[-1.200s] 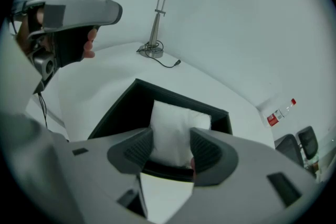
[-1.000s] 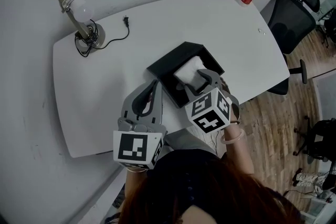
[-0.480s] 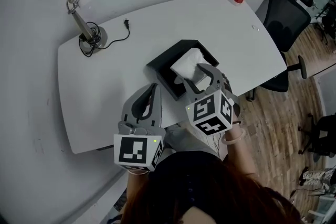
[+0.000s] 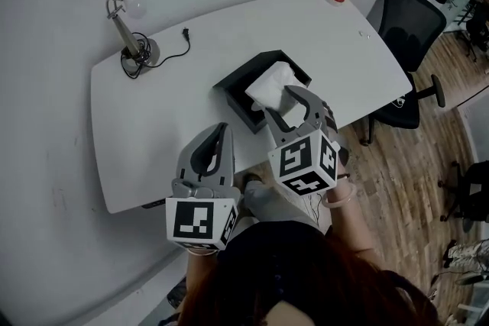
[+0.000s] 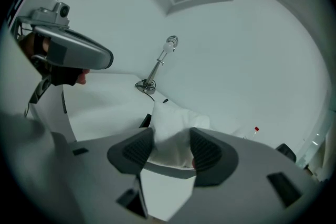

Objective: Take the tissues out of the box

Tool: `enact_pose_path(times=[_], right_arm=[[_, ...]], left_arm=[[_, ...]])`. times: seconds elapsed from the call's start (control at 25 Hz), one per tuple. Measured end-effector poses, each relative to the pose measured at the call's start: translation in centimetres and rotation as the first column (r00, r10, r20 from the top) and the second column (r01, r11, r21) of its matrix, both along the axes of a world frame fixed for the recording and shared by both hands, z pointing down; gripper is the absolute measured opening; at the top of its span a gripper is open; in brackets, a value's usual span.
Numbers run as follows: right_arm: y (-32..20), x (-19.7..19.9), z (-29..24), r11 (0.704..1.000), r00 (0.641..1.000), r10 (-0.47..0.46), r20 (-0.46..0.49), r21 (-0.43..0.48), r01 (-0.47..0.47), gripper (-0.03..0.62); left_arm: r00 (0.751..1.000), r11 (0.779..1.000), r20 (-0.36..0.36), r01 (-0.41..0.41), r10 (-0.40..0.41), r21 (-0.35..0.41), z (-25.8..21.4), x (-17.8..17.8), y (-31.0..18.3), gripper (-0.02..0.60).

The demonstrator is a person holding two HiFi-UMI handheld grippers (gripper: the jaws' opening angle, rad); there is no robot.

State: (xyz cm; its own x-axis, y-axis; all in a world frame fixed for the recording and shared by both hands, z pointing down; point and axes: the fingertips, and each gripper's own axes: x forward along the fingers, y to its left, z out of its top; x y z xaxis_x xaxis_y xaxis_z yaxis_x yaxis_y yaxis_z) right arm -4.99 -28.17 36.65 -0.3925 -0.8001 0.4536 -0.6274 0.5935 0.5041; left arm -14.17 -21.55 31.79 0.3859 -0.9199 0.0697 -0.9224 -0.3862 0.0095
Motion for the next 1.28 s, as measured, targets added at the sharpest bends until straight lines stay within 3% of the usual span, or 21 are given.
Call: enact_pose_path(times=[1.28], right_arm=[[14.0, 1.0, -4.6, 0.988, 0.997, -0.053, 0.063, 0.151, 0.043, 0.232]], left_arm=[[1.0, 0.998, -0.026, 0.017, -0.016, 0.063, -1.1, 2.5, 12.7, 0.025]])
